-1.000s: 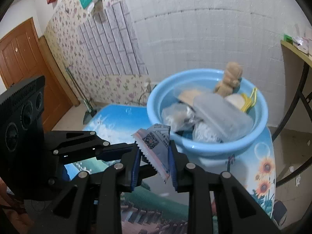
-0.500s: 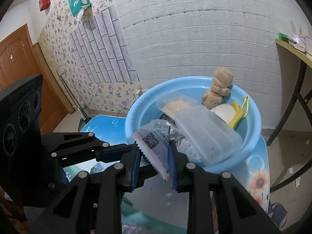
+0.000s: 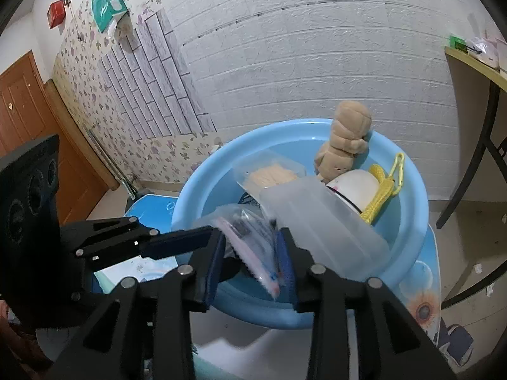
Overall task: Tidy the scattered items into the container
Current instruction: 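Carry the snack packet in the right tool over the basin, then open the right tool to drop the snack packet into the basin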
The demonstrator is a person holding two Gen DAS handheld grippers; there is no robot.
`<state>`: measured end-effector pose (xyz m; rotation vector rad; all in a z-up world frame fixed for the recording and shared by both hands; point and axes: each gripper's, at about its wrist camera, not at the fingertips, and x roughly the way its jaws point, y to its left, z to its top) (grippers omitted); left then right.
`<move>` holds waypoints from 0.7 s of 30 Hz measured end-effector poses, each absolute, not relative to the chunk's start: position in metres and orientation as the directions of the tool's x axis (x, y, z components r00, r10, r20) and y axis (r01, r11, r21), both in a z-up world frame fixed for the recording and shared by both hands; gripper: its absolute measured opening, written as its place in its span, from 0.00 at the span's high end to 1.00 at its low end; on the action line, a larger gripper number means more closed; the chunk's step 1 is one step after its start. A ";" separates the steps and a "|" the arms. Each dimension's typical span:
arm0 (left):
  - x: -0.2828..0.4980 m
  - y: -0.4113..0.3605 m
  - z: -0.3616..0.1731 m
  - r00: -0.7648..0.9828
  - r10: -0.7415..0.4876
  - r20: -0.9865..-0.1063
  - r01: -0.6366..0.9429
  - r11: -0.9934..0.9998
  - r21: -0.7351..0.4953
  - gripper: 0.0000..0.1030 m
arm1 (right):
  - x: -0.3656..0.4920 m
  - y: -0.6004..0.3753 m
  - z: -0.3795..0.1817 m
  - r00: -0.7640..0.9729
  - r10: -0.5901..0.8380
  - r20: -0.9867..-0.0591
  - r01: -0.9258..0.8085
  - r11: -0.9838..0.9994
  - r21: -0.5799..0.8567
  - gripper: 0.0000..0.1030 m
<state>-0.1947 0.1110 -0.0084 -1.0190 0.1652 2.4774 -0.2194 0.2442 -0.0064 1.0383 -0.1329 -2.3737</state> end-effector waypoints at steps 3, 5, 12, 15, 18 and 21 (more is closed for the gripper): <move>-0.195 0.104 -0.005 -0.635 0.349 -0.689 -0.422 -0.904 -0.069 0.67 | -0.215 0.244 -0.001 -0.571 -0.504 -0.648 0.436 -0.855 0.281 0.61; -0.194 0.099 -0.002 -0.647 0.334 -0.685 -0.392 -0.917 -0.076 0.53 | -0.213 0.244 0.002 -0.579 -0.496 -0.648 0.430 -0.860 0.274 0.60; -0.183 0.084 0.012 -0.686 0.292 -0.666 -0.320 -0.944 -0.083 0.31 | -0.201 0.246 0.016 -0.615 -0.464 -0.638 0.406 -0.880 0.248 0.51; -0.175 0.079 0.017 -0.705 0.251 -0.664 -0.284 -0.957 -0.061 0.20 | -0.194 0.248 0.021 -0.630 -0.455 -0.629 0.395 -0.885 0.245 0.47; -0.168 0.077 0.022 -0.713 0.223 -0.665 -0.264 -0.964 -0.040 0.17 | -0.186 0.246 0.027 -0.652 -0.424 -0.628 0.379 -0.900 0.215 0.42; -0.161 0.075 0.026 -0.715 0.186 -0.674 -0.232 -0.972 -0.022 0.13 | -0.179 0.246 0.032 -0.672 -0.390 -0.629 0.362 -0.914 0.181 0.39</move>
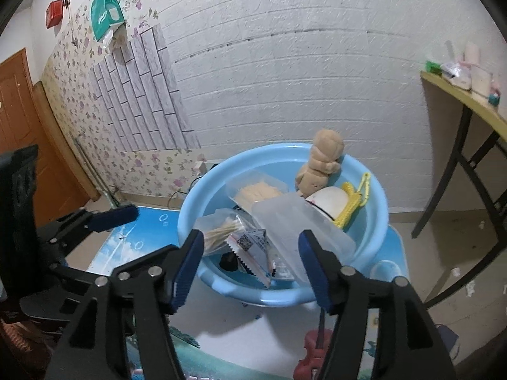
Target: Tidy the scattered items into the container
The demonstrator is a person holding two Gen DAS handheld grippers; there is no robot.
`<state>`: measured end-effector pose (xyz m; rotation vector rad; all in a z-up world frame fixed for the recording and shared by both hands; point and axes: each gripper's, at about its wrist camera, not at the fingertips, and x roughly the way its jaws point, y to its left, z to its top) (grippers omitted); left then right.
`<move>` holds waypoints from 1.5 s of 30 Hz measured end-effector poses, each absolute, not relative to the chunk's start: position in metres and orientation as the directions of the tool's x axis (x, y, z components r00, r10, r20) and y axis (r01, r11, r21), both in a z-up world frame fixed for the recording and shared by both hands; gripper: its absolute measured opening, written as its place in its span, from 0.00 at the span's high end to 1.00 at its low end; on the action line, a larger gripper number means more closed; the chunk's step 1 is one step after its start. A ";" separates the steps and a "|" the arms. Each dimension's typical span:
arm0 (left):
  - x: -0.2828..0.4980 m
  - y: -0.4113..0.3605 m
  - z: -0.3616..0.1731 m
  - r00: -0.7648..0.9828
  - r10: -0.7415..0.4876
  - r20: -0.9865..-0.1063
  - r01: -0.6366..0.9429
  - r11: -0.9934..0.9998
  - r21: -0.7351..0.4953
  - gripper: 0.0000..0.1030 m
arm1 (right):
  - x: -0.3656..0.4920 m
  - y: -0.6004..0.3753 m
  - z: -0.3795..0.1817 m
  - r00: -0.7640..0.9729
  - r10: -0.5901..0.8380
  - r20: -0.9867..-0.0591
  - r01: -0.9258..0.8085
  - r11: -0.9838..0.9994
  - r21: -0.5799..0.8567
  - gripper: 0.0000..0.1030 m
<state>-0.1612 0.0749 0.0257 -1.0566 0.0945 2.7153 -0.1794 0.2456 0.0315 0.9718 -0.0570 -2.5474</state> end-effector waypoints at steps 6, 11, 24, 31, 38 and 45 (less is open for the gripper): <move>-0.151 0.070 0.033 -0.725 0.148 -0.672 -0.192 -0.981 -0.009 0.09 | -0.169 0.246 0.040 -0.712 -0.315 -0.628 0.310 -0.943 0.122 0.32; -0.146 0.066 0.038 -0.735 0.136 -0.664 -0.179 -0.984 -0.002 0.06 | -0.166 0.247 0.044 -0.708 -0.308 -0.635 0.303 -0.945 0.121 0.25; -0.139 0.055 0.047 -0.749 0.116 -0.652 -0.144 -0.990 -0.011 0.04 | -0.155 0.246 0.054 -0.730 -0.297 -0.616 0.301 -0.948 0.100 0.25; -0.136 0.056 0.052 -0.749 0.099 -0.655 -0.131 -0.991 0.001 0.03 | -0.156 0.252 0.055 -0.724 -0.301 -0.621 0.282 -0.950 0.132 0.03; -0.133 0.056 0.054 -0.759 0.078 -0.647 -0.115 -0.993 0.016 0.00 | -0.155 0.252 0.055 -0.720 -0.303 -0.624 0.281 -0.950 0.138 0.02; -0.125 0.055 0.058 -0.789 0.058 -0.612 -0.090 -0.996 0.022 0.00 | -0.149 0.251 0.056 -0.717 -0.306 -0.627 0.287 -0.948 0.135 0.02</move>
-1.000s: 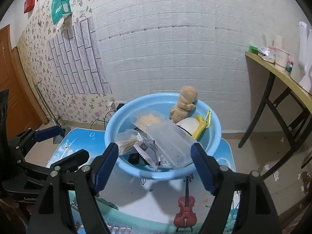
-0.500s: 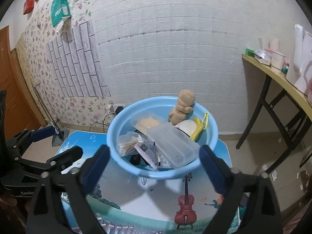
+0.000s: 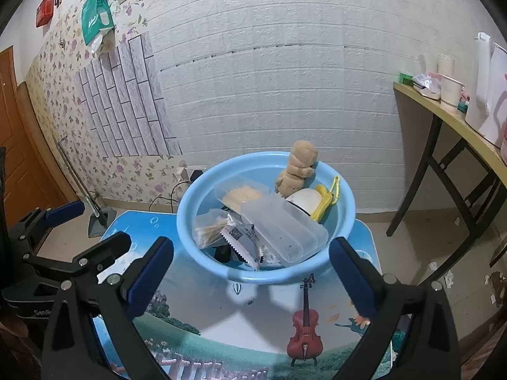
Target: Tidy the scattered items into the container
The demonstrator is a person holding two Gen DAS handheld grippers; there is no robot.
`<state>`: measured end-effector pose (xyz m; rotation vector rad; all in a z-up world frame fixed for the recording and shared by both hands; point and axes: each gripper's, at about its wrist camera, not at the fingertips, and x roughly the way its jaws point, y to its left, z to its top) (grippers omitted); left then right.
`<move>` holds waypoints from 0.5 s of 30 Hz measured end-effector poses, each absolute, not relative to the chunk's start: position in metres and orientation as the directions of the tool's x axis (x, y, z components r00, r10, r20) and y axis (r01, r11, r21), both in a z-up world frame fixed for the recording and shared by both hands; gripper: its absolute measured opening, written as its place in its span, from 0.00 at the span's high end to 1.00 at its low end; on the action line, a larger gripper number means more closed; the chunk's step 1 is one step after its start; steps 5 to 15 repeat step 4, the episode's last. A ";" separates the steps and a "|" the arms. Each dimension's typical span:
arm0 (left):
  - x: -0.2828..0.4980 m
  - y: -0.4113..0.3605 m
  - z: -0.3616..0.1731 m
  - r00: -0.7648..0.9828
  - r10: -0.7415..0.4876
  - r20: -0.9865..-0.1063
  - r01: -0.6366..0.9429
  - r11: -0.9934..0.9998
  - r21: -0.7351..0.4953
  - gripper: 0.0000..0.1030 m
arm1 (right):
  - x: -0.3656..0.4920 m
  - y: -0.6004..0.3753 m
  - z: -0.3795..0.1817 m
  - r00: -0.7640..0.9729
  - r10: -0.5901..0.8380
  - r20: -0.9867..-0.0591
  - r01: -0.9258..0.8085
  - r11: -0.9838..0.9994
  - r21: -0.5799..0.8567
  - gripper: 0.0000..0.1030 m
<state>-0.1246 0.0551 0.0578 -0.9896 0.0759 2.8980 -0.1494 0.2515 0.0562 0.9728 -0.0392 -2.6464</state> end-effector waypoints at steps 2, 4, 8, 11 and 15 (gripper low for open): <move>-0.122 0.054 0.060 -0.787 0.057 -0.614 -0.081 -0.997 0.011 0.00 | -0.147 0.251 0.057 -0.717 -0.304 -0.627 0.289 -0.948 0.129 0.02; -0.119 0.052 0.062 -0.789 0.063 -0.611 -0.082 -0.997 0.004 0.00 | -0.144 0.251 0.058 -0.722 -0.301 -0.624 0.291 -0.949 0.122 0.02; -0.119 0.052 0.062 -0.789 0.063 -0.611 -0.082 -0.997 0.004 0.00 | -0.144 0.251 0.058 -0.722 -0.301 -0.624 0.291 -0.949 0.122 0.02; -0.119 0.052 0.062 -0.789 0.063 -0.611 -0.082 -0.997 0.004 0.00 | -0.144 0.251 0.058 -0.722 -0.301 -0.624 0.291 -0.949 0.122 0.02; -0.119 0.052 0.062 -0.789 0.063 -0.611 -0.082 -0.997 0.004 0.00 | -0.144 0.251 0.058 -0.722 -0.301 -0.624 0.291 -0.949 0.122 0.02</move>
